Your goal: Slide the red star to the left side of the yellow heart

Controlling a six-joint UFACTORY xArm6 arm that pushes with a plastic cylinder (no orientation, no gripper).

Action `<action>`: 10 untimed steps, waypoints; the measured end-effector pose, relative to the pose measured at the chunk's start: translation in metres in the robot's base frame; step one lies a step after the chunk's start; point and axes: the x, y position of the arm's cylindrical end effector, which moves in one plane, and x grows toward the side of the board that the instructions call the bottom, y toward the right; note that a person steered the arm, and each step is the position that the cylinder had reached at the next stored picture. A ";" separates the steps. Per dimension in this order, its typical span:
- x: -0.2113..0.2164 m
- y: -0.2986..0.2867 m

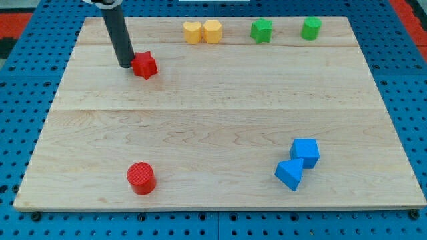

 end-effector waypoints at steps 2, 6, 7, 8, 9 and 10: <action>0.062 -0.026; -0.004 0.037; -0.017 0.019; -0.032 0.013; -0.035 0.019; -0.045 0.039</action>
